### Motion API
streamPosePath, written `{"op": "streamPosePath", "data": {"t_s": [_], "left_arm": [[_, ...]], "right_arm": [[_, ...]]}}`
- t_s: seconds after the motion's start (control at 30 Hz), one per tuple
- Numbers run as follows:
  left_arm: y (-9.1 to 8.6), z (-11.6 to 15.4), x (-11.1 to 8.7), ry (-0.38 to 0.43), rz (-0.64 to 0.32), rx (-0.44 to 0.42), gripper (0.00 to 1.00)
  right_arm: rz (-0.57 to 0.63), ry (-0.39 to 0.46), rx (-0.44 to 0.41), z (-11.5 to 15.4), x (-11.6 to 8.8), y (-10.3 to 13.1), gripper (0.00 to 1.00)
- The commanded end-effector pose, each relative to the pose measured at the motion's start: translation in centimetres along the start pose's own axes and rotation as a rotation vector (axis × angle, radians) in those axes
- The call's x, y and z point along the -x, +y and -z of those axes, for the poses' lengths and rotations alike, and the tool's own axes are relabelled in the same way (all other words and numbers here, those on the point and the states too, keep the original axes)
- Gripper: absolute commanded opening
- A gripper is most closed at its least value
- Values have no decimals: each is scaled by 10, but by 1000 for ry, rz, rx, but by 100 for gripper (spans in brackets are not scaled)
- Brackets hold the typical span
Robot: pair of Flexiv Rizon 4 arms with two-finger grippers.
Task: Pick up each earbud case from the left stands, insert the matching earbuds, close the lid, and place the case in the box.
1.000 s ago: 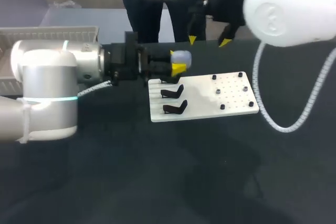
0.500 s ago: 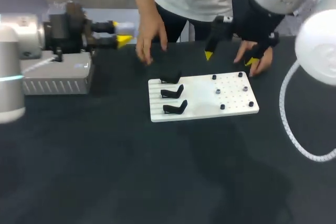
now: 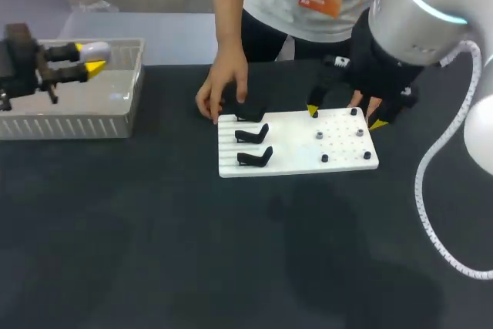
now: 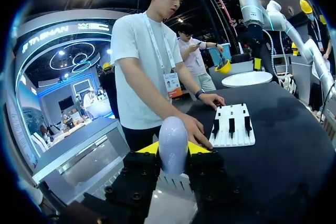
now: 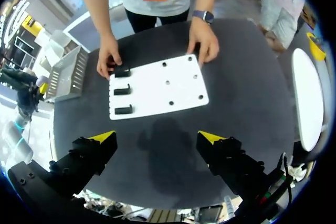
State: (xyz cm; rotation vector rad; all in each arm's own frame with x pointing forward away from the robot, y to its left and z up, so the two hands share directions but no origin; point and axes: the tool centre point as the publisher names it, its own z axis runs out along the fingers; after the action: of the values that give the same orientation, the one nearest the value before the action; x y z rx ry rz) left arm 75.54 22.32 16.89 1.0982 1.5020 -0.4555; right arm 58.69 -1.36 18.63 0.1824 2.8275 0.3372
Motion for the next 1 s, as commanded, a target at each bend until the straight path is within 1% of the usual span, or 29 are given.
{"op": "streamPosePath", "data": {"t_s": [0.03, 0.13, 0.2, 0.23, 0.33, 0.43, 0.5, 0.57, 0.63, 0.77, 0.8, 0.83, 0.87, 1.0], "left_arm": [[5, 6, -22, -7, 0, 93, 0], [9, 3, -36, -5, 11, 90, 0], [12, 0, -43, 7, 28, 81, 0], [14, -2, -50, 17, 34, 73, 0], [13, -6, -57, 33, 50, 66, 0], [23, -13, -70, 49, 65, 66, 0], [28, -17, -71, 65, 53, 61, 0], [32, -20, -71, 80, 36, 78, 0], [39, -21, -75, 81, 52, 91, 16], [37, -16, -76, 86, 74, 105, 48], [36, -17, -77, 83, 77, 105, 60], [36, -18, -79, 84, 81, 105, 83], [31, -16, -78, 81, 82, 105, 100], [15, 0, -67, 73, 67, 115, 100]], "right_arm": [[-11, -28, -11, 0, -9, 0, 100], [-27, -25, -22, 2, -12, 0, 100], [-33, -25, -26, 3, -14, 0, 100], [-36, -24, -28, 4, -15, 0, 100], [-42, -22, -34, 4, -18, 0, 100], [-47, -19, -40, 5, -22, 1, 100], [-45, -10, -47, 4, -23, 1, 100], [-44, -7, -50, 3, -25, 2, 100], [-43, -4, -49, 4, -26, 3, 100], [-42, 0, -47, 3, -29, 3, 100], [-42, 1, -46, 3, -30, 3, 100], [-42, 0, -44, 4, -31, 2, 100], [-43, -3, -39, 5, -32, 2, 100], [-37, -30, -9, 11, -31, -4, 100]]}}
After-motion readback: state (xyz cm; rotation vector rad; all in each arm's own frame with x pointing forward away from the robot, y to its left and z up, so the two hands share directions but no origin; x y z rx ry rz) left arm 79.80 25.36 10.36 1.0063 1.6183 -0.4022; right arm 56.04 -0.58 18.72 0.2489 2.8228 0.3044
